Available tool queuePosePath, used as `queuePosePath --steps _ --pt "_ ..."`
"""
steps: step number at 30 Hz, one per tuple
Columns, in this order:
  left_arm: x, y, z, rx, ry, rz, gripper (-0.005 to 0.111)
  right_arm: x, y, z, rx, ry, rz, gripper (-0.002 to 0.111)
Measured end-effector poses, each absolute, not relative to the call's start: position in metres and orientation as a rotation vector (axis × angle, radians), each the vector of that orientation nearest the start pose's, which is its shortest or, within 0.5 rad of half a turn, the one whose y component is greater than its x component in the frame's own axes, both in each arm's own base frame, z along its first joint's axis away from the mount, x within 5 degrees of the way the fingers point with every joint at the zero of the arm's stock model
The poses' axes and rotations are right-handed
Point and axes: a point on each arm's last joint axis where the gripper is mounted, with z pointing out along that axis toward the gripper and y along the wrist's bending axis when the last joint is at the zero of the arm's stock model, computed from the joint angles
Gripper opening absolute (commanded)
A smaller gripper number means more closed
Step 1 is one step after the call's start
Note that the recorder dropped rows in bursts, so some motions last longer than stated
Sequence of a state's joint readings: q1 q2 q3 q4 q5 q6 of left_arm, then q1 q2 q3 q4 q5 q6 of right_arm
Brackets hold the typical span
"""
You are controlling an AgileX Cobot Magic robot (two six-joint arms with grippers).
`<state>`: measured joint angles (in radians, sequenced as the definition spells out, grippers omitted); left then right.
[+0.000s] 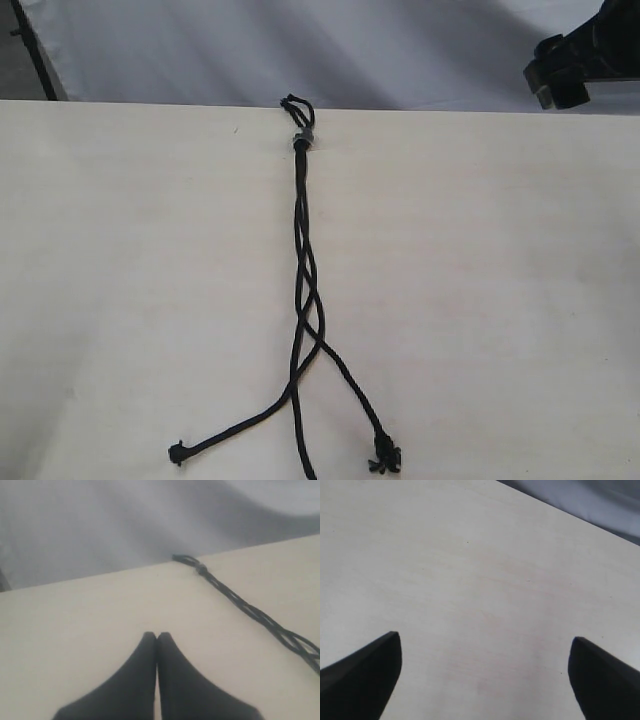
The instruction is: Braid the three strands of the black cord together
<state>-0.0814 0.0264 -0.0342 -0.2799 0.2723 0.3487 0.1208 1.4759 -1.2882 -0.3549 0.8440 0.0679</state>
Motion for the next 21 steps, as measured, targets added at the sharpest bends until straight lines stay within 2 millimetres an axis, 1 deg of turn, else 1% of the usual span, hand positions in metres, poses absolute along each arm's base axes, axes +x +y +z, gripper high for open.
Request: queuePosePath --steps 3,9,15,21 --pt "0.0556 -0.0115 0.1895 0.197 1.761 -0.069 0.0 0.3176 0.0147 0.3349 -0.252 2.459 -0.348 0.084" --pt "0.0556 -0.0112 0.1887 0.215 1.76 -0.049 0.0 0.3176 0.0147 0.3349 -0.252 2.459 -0.348 0.084" --pt "0.0547 -0.0064 0.1887 0.355 1.732 0.144 0.0 0.3176 0.0147 0.3349 -0.25 2.459 -0.348 0.084" --pt "0.0549 -0.0037 0.1884 0.427 1.724 0.245 0.0 0.3176 0.0147 0.3349 -0.247 2.459 -0.347 0.084"
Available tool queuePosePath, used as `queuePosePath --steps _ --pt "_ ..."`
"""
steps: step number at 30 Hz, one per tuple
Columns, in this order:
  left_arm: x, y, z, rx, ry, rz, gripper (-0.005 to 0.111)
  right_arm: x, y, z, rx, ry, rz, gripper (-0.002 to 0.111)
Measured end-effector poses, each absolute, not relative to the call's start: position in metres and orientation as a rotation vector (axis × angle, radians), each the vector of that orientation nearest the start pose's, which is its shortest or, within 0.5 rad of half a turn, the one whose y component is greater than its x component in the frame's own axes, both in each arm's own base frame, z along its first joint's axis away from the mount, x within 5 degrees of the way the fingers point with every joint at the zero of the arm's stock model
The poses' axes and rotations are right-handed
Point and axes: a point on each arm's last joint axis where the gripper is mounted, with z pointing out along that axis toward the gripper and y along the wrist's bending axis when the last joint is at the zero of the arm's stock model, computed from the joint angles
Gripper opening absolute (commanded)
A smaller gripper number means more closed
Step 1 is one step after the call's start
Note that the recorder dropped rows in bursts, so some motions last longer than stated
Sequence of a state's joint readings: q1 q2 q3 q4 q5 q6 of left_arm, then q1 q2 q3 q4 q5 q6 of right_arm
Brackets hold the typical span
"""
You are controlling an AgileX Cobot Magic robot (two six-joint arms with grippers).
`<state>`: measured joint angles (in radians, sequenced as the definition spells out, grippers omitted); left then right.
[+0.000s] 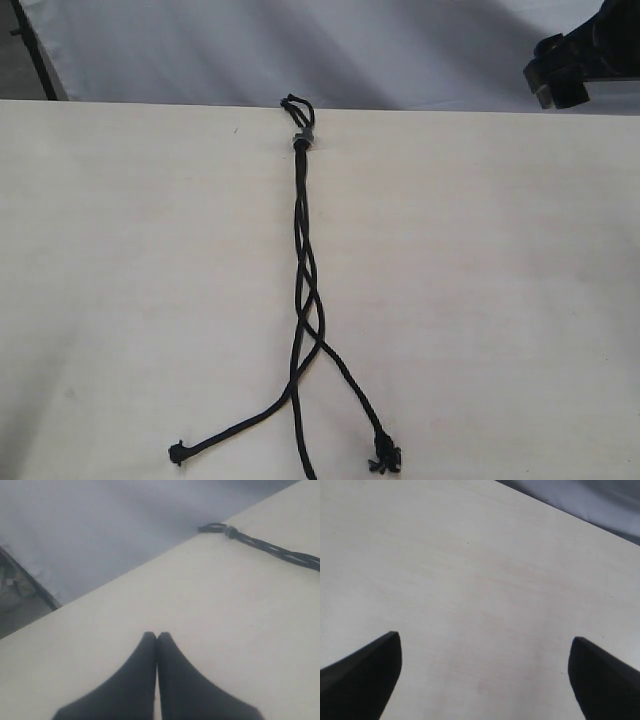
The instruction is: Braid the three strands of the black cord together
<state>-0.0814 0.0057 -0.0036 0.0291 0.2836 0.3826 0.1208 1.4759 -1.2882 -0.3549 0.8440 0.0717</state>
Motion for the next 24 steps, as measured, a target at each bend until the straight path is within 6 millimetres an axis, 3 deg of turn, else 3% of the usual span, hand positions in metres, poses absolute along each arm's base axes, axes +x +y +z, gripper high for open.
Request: queuePosePath --steps 24 --pt "0.0549 -0.0002 0.1881 0.079 1.772 0.048 0.0 0.3176 0.0147 0.3349 -0.247 2.459 -0.347 0.084"
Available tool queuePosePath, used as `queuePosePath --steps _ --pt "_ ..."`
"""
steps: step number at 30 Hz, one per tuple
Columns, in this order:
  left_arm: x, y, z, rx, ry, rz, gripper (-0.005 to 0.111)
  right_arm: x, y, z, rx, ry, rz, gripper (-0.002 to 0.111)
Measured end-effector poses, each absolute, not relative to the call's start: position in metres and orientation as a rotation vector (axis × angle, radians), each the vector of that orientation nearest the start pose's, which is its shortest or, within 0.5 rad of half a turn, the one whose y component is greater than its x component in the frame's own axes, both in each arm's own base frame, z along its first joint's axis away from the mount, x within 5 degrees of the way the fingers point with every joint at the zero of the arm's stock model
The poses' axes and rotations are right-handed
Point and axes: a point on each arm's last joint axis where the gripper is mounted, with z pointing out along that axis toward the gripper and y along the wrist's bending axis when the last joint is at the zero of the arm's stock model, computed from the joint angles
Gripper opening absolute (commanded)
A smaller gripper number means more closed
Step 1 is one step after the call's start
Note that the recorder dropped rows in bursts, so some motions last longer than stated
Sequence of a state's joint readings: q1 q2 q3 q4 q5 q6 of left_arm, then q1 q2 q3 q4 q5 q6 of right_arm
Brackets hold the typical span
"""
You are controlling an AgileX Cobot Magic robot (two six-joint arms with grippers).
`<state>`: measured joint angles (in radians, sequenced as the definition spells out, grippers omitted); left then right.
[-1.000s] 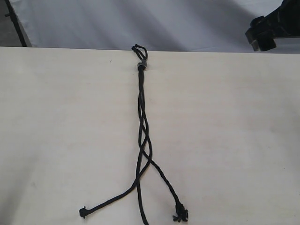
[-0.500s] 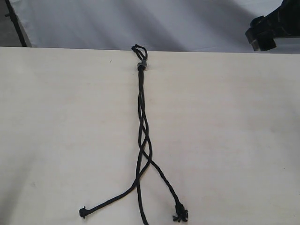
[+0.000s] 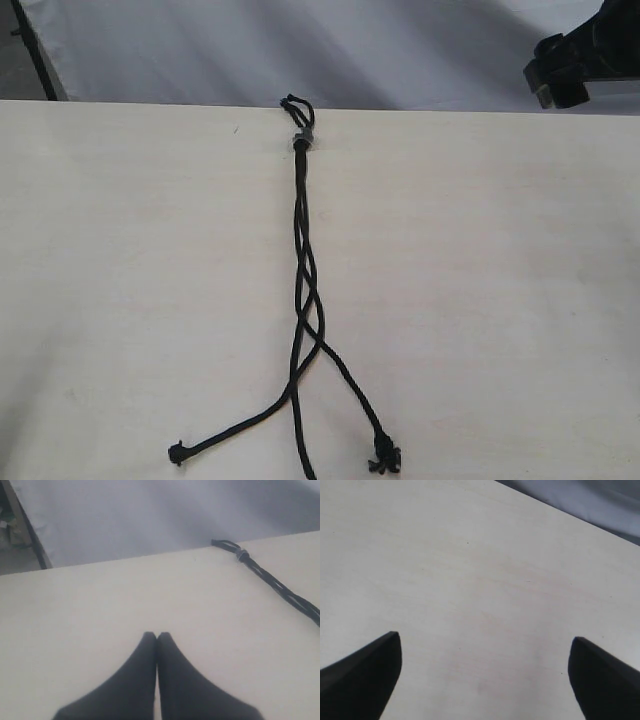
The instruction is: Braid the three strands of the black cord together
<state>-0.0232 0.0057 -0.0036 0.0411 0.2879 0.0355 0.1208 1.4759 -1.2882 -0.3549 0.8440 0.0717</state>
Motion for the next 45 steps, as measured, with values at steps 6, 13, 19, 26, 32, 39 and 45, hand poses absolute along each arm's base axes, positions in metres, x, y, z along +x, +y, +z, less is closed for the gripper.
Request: queuePosePath --steps 6,13,19,26,32,39,45 --pt "0.055 0.0 0.188 0.047 1.773 0.022 0.0 0.318 0.015 0.335 -0.247 2.459 -0.347 0.084" --pt "0.055 0.0 0.188 0.048 1.773 0.024 0.0 0.318 0.015 0.335 -0.247 2.459 -0.347 0.084" --pt "0.055 0.0 0.188 0.048 1.773 0.024 0.0 0.318 0.015 0.335 -0.244 2.459 -0.346 0.084" --pt "0.055 0.0 0.188 0.048 1.773 0.024 0.0 0.321 0.017 0.338 -0.211 2.409 -0.302 0.084" --pt "0.055 0.0 0.188 0.048 1.773 0.024 0.0 0.324 0.033 0.339 0.125 2.368 0.01 0.084" --pt "0.055 0.0 0.188 0.048 1.773 0.024 0.0 0.284 0.057 0.311 0.142 2.294 0.153 0.084" --pt "0.055 0.0 0.188 0.048 1.774 0.024 0.0 0.209 0.055 0.27 0.063 2.151 0.286 0.084"
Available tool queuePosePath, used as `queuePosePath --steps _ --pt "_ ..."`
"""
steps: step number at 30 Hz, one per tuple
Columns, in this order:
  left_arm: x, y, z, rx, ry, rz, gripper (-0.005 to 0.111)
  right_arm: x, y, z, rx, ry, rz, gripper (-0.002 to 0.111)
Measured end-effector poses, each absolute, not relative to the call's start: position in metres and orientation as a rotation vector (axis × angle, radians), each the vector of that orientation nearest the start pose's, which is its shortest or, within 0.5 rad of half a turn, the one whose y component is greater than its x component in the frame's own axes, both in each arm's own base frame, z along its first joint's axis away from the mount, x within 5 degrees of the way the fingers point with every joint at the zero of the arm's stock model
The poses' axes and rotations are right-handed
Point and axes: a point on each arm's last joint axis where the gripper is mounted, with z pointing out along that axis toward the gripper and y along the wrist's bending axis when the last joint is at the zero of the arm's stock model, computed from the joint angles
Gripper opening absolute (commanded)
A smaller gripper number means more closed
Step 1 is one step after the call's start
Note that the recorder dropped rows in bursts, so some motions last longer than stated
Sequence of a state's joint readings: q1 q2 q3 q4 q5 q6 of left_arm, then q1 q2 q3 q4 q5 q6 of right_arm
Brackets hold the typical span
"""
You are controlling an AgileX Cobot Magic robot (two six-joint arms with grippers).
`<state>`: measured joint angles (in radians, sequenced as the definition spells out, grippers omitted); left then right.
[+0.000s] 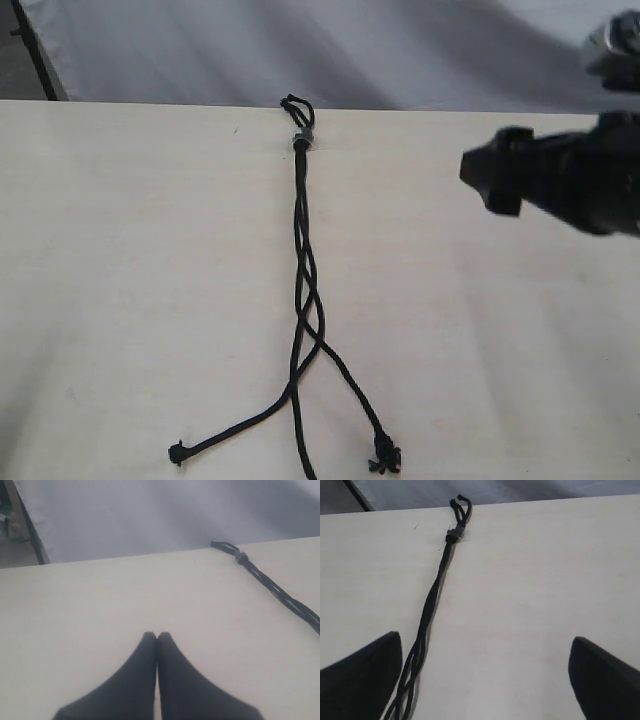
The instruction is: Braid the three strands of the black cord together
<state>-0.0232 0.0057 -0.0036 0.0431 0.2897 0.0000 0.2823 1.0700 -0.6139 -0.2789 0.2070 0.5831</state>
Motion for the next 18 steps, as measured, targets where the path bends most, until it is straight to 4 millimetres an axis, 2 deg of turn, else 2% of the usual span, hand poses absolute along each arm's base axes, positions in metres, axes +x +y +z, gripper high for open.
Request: queuePosePath --steps 3,9,14,18 --pt "0.055 0.0 0.188 0.048 1.774 0.024 0.0 0.175 0.044 0.25 0.042 2.11 0.298 0.084" --pt "0.055 0.0 0.188 0.048 1.774 0.024 0.0 0.125 0.025 0.209 -0.022 2.043 0.235 0.084" --pt "0.055 0.0 0.188 0.048 1.774 0.024 0.0 0.102 0.02 0.192 -0.023 1.979 0.238 0.084" --pt "0.055 0.0 0.188 0.048 1.774 0.024 0.0 0.093 0.018 0.19 -0.021 1.928 0.246 0.084"
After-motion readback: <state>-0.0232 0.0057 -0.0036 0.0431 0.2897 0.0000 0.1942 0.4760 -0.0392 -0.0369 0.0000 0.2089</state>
